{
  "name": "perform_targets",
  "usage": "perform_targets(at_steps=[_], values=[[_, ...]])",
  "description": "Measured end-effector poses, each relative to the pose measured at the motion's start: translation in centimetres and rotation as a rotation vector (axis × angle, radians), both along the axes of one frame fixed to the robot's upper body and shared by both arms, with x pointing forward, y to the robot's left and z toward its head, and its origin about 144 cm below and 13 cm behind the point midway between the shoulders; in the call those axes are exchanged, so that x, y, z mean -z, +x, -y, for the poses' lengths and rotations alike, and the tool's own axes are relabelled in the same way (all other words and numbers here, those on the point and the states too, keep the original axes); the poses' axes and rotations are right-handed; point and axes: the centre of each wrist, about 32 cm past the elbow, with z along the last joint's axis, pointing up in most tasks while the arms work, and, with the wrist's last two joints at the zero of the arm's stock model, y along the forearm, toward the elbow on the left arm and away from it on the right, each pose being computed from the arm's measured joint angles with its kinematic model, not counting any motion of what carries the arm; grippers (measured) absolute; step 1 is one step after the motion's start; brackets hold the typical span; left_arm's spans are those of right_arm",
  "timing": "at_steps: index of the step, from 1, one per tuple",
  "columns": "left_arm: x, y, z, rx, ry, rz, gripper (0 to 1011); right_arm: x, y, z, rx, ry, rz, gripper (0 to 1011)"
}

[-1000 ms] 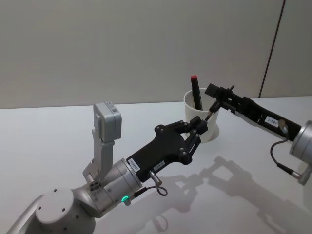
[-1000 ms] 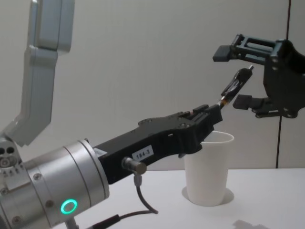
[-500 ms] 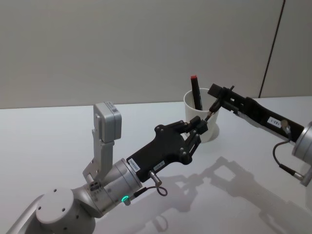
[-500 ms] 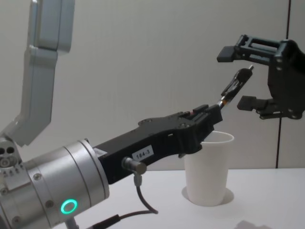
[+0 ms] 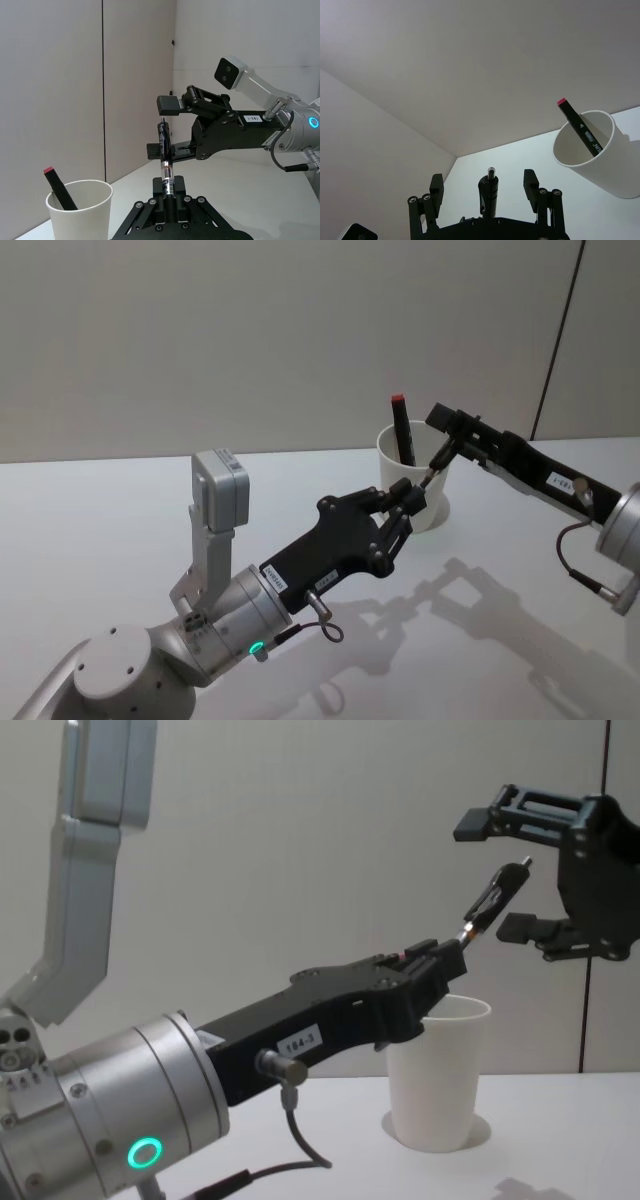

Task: Place the pen into the pen holder.

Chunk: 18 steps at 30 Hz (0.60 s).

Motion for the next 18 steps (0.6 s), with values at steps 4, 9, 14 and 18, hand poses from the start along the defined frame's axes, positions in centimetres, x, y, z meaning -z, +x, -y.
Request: perform_targets(at_steps=[4,9,14,18], values=[[0.0,0.0,0.0,0.0,0.0,0.0,128,-0.04,0.07,-0.1,0.003,0.0,0.0,1001],[0.0,0.0,0.0,0.0,0.0,0.0,128,-0.05,0.1,-0.15,0.003,0.0,0.001,1001],[0.0,0.0,0.0,0.0,0.0,0.0,128,-0.03,0.08,-0.06,0.001,-0.001,-0.003,1001],[0.0,0.0,0.0,0.0,0.0,0.0,128,-0.03,0.05,-0.01,0.0,-0.001,-0.005,1001]])
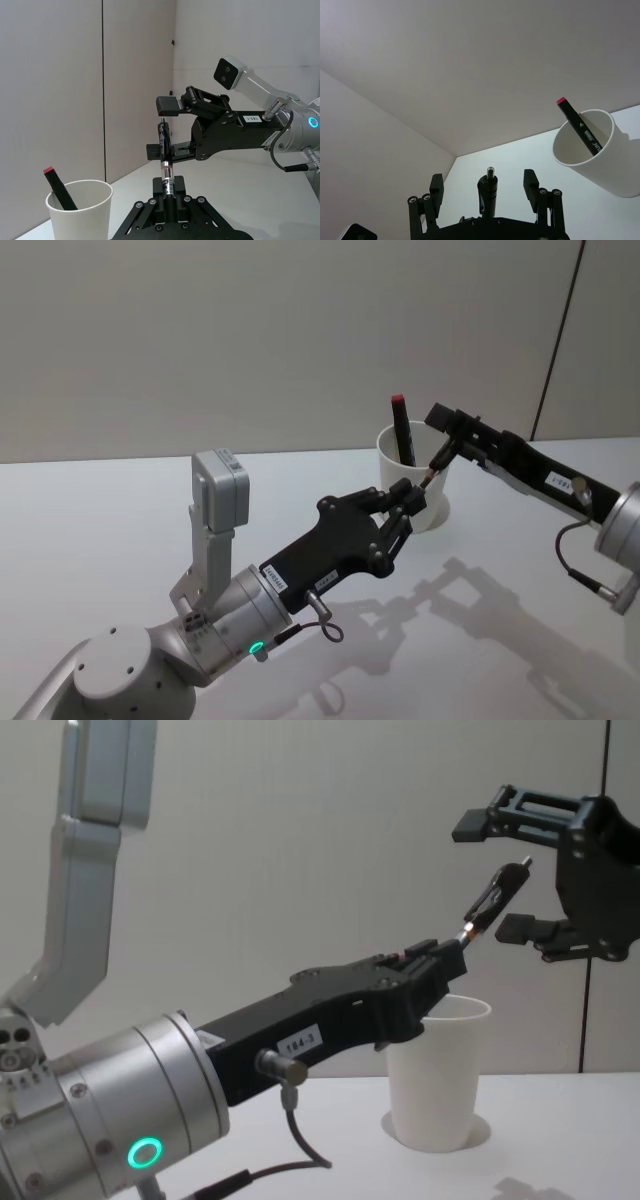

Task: Place the pen into the pen holder.

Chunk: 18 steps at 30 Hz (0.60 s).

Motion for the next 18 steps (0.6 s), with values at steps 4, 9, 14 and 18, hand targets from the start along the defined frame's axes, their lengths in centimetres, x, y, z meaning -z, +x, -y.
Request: perform_targets(at_steps=[4,9,14,18], values=[[0.0,0.0,0.0,0.0,0.0,0.0,127,0.0,-0.04,0.03,-0.003,0.002,-0.003,1001],[0.0,0.0,0.0,0.0,0.0,0.0,127,-0.01,-0.05,0.05,-0.005,0.003,-0.004,1001],[0.0,0.0,0.0,0.0,0.0,0.0,128,-0.06,-0.03,0.04,-0.006,0.004,-0.002,1001],[0.0,0.0,0.0,0.0,0.0,0.0,128,-0.09,0.0,0.04,-0.007,0.004,0.0,1001]])
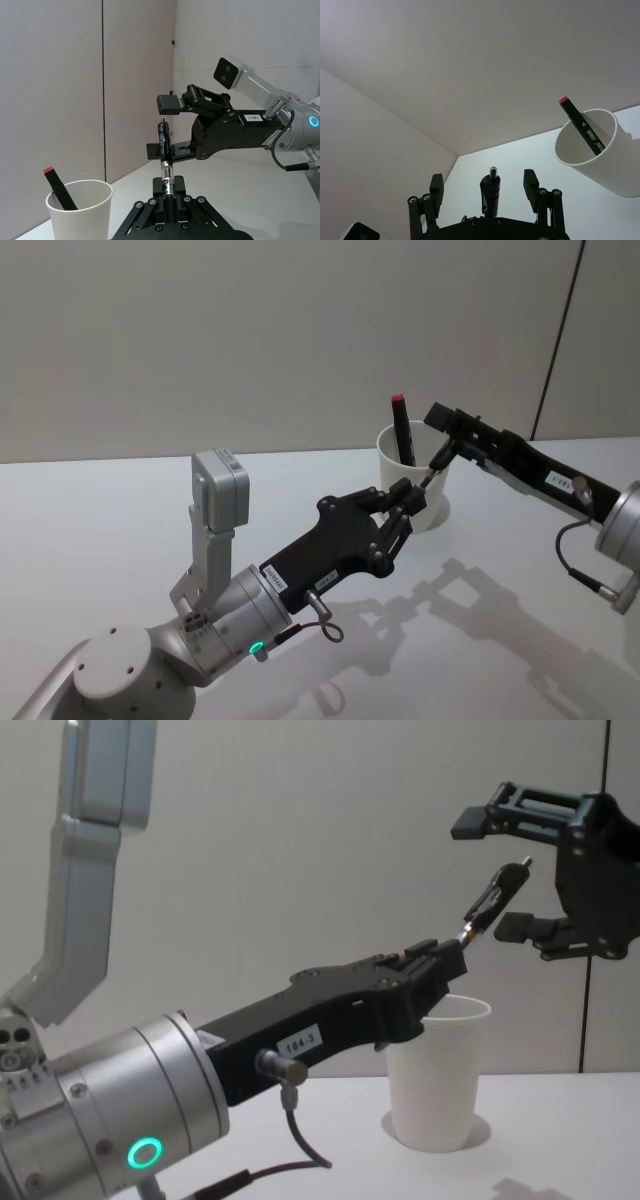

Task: Place the pen into the pen holder.

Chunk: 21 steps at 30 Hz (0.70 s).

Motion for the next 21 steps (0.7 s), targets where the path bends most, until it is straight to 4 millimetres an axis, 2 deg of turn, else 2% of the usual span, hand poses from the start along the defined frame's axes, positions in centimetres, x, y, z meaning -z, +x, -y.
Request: perform_targets(at_steps=[3,9,10,12,16,17,18,21], values=[[0.0,0.0,0.0,0.0,0.0,0.0,128,0.0,0.01,0.0,0.0,0.0,0.0,1001],[0.0,0.0,0.0,0.0,0.0,0.0,128,-0.01,0.04,-0.01,-0.001,-0.001,0.001,888],[0.0,0.0,0.0,0.0,0.0,0.0,128,0.0,0.04,-0.01,-0.001,-0.001,0.001,838],[0.0,0.0,0.0,0.0,0.0,0.0,127,0.0,0.05,-0.02,-0.002,-0.001,0.001,812],[0.0,0.0,0.0,0.0,0.0,0.0,128,0.0,0.06,-0.01,-0.002,-0.001,0.001,692],[0.0,0.0,0.0,0.0,0.0,0.0,127,0.01,0.06,-0.01,-0.002,-0.001,0.001,633],[0.0,0.0,0.0,0.0,0.0,0.0,128,0.01,0.06,-0.01,-0.002,-0.001,0.001,633],[0.0,0.0,0.0,0.0,0.0,0.0,127,0.01,0.07,-0.01,-0.002,-0.001,0.001,509]])
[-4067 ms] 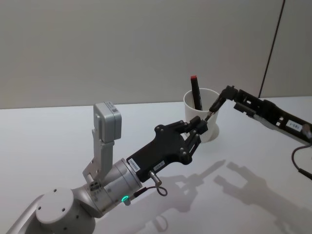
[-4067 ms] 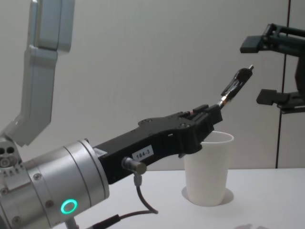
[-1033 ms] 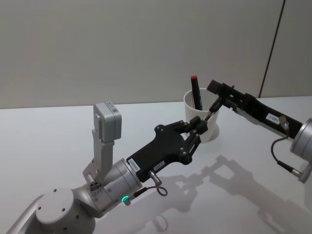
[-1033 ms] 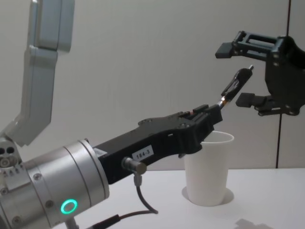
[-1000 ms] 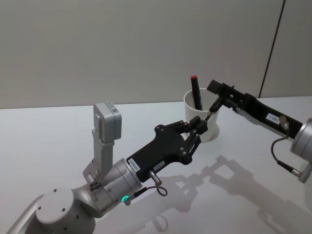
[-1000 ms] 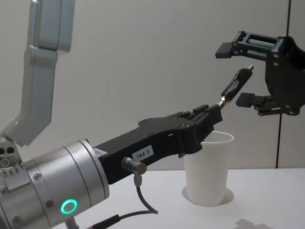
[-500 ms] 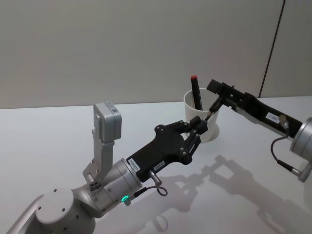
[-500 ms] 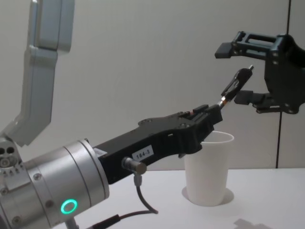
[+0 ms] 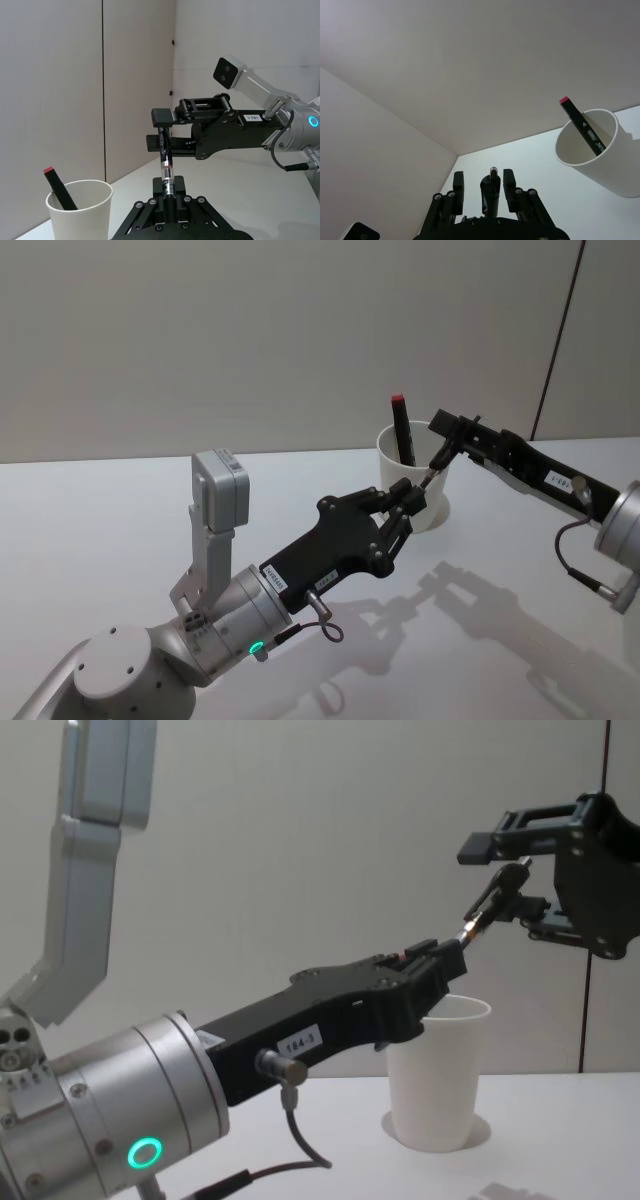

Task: Place the pen into the pen holder.

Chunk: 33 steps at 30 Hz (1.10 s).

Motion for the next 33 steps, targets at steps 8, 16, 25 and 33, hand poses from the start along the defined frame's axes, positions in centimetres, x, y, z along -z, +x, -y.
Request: perform_targets(at_steps=[8,16,25,33], values=[[0.0,0.0,0.0,0.0,0.0,0.0,128,-0.01,0.01,-0.01,0.0,0.0,0.0,272],[0.0,0.0,0.0,0.0,-0.001,0.0,128,-0.01,0.01,-0.01,0.0,0.0,0.001,184],[0.0,0.0,0.0,0.0,0.0,0.0,128,-0.01,0.01,-0.01,0.0,0.0,0.001,185],[0.01,0.0,0.0,-0.001,0.001,-0.001,283,-0.03,0.0,-0.02,-0.002,0.001,0.002,184]])
